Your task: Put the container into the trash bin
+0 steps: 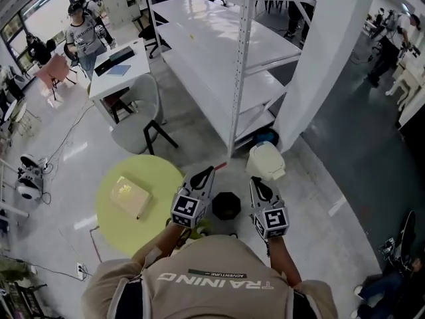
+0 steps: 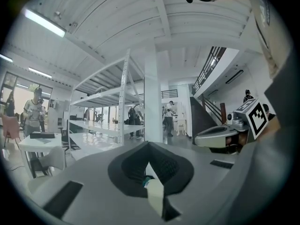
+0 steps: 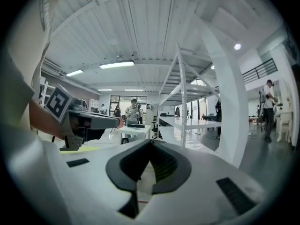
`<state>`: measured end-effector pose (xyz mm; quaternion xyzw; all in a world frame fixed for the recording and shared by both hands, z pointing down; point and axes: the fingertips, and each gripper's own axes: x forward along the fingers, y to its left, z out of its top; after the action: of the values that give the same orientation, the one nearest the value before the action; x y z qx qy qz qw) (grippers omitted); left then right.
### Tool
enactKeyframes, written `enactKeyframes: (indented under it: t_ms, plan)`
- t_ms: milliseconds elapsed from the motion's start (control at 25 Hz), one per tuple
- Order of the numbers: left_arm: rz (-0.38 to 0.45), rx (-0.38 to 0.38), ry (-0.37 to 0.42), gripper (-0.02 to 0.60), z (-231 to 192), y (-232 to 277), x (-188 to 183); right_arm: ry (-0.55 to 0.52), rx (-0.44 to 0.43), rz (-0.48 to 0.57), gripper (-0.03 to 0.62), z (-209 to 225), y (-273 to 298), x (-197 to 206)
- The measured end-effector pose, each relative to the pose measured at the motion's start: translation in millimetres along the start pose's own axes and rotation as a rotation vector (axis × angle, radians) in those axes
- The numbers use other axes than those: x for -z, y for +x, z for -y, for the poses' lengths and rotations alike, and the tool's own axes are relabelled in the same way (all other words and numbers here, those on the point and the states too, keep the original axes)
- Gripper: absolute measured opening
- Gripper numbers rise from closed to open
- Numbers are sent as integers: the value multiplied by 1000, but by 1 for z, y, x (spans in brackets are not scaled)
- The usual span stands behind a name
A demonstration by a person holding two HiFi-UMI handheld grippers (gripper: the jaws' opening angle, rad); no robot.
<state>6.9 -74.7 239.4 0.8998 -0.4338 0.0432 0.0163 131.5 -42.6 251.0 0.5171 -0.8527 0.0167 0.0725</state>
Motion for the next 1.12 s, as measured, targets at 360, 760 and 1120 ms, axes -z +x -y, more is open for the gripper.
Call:
enactKeyframes:
  t_ms: [360,760,1120]
  plan:
    - [12,5,-35,2,2,-12,-1,13,11,0,5,-9,-9,0]
    - [-9,27,-33,2,16,-16,10,10,8,10,5,-14,-13,-2]
    - [2,32,-14,2,17,-9,3,-25,-3,-4,5,-17,-11,-3]
